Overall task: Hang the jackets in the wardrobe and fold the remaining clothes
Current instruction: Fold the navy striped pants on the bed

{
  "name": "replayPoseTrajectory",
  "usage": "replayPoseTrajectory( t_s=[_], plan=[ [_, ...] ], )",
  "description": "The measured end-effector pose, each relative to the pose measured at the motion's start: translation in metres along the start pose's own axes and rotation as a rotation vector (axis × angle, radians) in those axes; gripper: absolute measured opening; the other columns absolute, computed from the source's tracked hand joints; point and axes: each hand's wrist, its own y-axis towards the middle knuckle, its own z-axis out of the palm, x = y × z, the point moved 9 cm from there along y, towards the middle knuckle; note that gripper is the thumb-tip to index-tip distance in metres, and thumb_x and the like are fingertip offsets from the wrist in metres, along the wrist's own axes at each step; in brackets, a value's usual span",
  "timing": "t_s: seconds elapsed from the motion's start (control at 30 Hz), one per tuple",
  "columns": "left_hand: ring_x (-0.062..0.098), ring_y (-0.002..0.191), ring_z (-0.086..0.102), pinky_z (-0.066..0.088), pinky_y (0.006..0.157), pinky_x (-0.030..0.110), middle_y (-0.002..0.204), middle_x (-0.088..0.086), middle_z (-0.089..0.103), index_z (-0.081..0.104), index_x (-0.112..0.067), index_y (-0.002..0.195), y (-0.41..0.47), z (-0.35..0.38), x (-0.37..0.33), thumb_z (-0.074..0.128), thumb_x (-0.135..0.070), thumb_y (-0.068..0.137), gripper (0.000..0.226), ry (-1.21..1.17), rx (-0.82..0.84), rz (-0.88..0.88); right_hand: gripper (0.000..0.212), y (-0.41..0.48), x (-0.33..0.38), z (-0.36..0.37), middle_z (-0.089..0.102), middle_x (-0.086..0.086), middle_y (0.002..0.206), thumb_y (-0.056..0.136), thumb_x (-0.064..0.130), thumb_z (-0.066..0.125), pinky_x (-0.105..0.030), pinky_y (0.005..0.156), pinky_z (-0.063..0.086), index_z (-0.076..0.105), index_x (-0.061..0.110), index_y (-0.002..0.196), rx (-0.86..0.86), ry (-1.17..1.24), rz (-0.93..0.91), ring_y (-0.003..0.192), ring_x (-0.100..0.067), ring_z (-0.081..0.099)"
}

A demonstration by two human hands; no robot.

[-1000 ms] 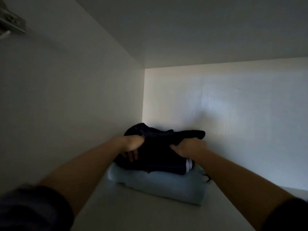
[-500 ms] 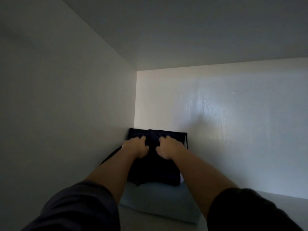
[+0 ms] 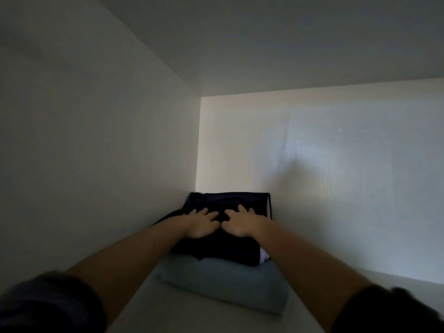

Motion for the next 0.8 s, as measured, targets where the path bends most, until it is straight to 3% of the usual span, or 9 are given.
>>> replayPoseTrajectory(
  t_s=[0.1,0.17,0.27,0.37,0.47,0.6,0.7,0.8],
  plan=[
    [0.027,0.148,0.002,0.002,0.118,0.05,0.161,0.003,0.0,0.004,-0.033,0.152,-0.043,0.004,0.004,0.011,-0.048,0.101,0.054,0.041,-0.04,0.058,0.063,-0.022,0.007,0.013,-0.006,-0.005,0.162,0.094,0.061,0.018,-0.059,0.114,-0.001,0.008,0.038,0.152,-0.04,-0.004,-0.051,0.146,-0.037,-0.009],
    [0.022,0.148,0.005,0.003,0.117,0.045,0.161,0.002,0.005,0.007,-0.031,0.153,-0.073,0.002,0.005,0.013,-0.047,0.102,0.054,0.037,-0.068,0.038,0.06,-0.043,0.009,0.014,0.004,-0.004,0.162,0.095,0.06,0.018,-0.058,0.114,0.003,0.014,0.038,0.151,-0.07,0.03,-0.074,0.147,-0.035,-0.001],
    [0.019,0.141,0.026,0.02,0.113,0.034,0.156,0.003,0.026,0.025,-0.022,0.15,-0.124,-0.008,-0.007,0.024,-0.044,0.102,0.052,-0.057,-0.082,0.066,0.054,-0.087,0.02,0.003,0.029,-0.003,0.154,0.097,0.056,0.023,-0.053,0.112,0.015,0.031,0.035,0.147,-0.134,0.063,-0.124,0.142,-0.033,0.019],
    [0.017,0.134,0.037,0.03,0.103,0.021,0.151,0.002,0.036,0.029,-0.024,0.148,-0.192,-0.018,-0.017,0.04,-0.04,0.1,0.052,-0.199,-0.12,0.1,0.054,-0.149,0.042,-0.005,0.03,-0.001,0.154,0.097,0.055,0.029,-0.051,0.114,0.011,0.029,0.034,0.147,-0.227,0.006,-0.224,0.142,-0.029,0.022],
    [0.012,0.129,0.043,0.032,0.098,0.018,0.146,-0.003,0.043,0.035,-0.028,0.145,-0.28,-0.03,-0.021,0.048,-0.037,0.097,0.051,-0.256,-0.319,0.088,0.056,-0.229,0.074,-0.01,0.022,0.002,0.158,0.098,0.051,0.034,-0.046,0.117,0.011,0.023,0.033,0.15,-0.294,0.069,-0.346,0.145,-0.02,0.019],
    [0.01,0.115,0.054,0.03,0.079,0.008,0.13,-0.007,0.056,0.053,-0.026,0.13,-0.422,-0.028,-0.027,0.057,-0.029,0.093,0.038,-0.281,-0.587,0.053,0.053,-0.356,0.128,-0.018,0.032,0.008,0.152,0.096,0.042,0.041,-0.038,0.115,0.015,0.03,0.03,0.146,-0.445,0.063,-0.578,0.139,-0.014,0.027],
    [0.015,0.104,0.059,0.037,0.084,0.015,0.12,-0.003,0.061,0.061,-0.02,0.12,-0.533,-0.005,-0.032,0.061,-0.018,0.089,0.031,-0.335,-0.652,-0.014,0.049,-0.456,0.172,-0.011,0.04,0.009,0.144,0.094,0.041,0.046,-0.037,0.113,0.018,0.039,0.027,0.141,-0.508,0.059,-0.766,0.132,-0.013,0.034],
    [0.008,0.104,0.057,0.035,0.087,0.007,0.114,-0.003,0.064,0.065,-0.014,0.115,-0.653,0.021,-0.038,0.064,-0.01,0.087,0.028,-0.316,-0.731,-0.116,0.043,-0.557,0.22,0.005,0.049,0.004,0.137,0.092,0.035,0.052,-0.041,0.113,0.024,0.05,0.023,0.133,-0.545,0.129,-0.97,0.127,-0.016,0.043]
  ],
)
